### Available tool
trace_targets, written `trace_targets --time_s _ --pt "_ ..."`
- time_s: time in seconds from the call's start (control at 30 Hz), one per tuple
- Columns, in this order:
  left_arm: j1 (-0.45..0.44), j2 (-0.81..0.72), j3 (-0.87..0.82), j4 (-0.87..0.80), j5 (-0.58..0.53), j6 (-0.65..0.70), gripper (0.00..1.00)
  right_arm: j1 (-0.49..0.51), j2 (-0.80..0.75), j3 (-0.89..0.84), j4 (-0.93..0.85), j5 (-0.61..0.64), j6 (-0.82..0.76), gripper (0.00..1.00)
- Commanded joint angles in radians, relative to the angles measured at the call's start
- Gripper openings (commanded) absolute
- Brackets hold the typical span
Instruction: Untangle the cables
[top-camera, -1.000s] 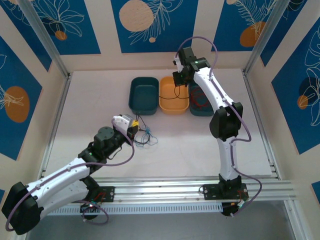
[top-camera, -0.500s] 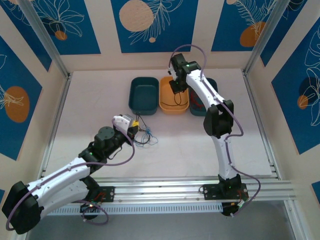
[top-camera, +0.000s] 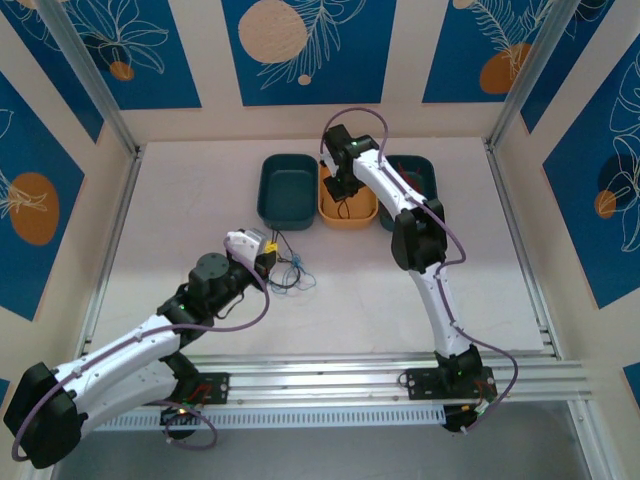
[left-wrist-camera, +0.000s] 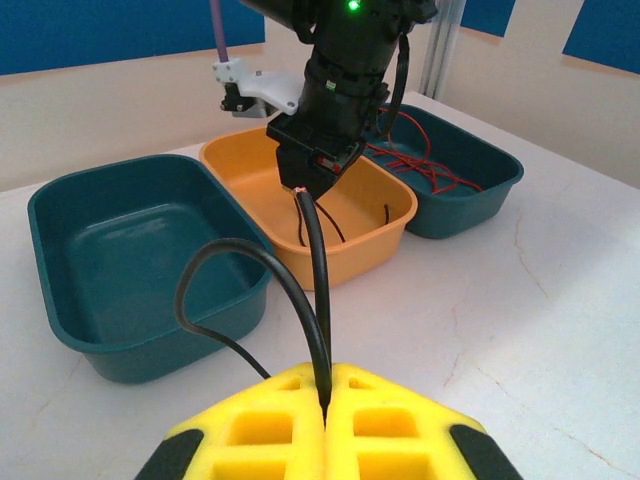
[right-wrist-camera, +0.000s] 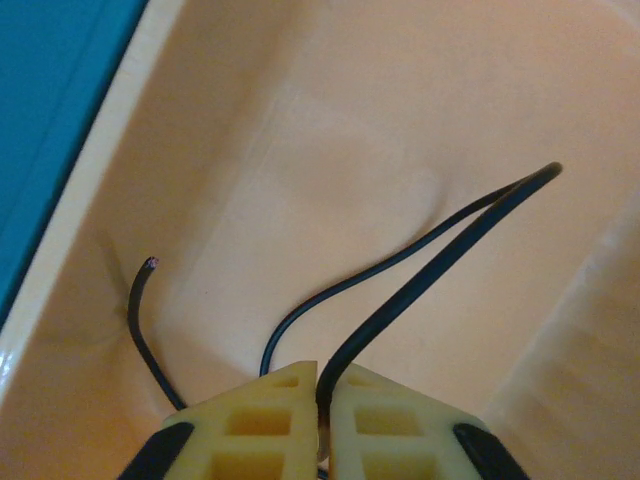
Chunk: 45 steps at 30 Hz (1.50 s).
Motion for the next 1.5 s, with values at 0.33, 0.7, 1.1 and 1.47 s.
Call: trace_targets --time_s 0.33,0.7,1.1,1.47 --pt "0.007 0.032 0.097 0.011 0.034 -0.034 0.02 -0.005 -0.117 0.003 -0.016 0.012 0.081 0.46" --pt "0.007 0.035 0.129 -0.006 0.035 -0.048 0.05 -0.008 -0.288 -0.144 0.021 0.119 0.18 0.57" --pt "0.011 0.029 0.177 -0.034 0.008 -0.092 0.04 0.034 -0.639 -0.57 0.302 -0.148 0.257 0.52" --pt "0.096 0.068 0.328 -0.174 0.174 -0.2 0.0 0.064 -1.085 -1.174 0.872 -0.528 0.315 0.46"
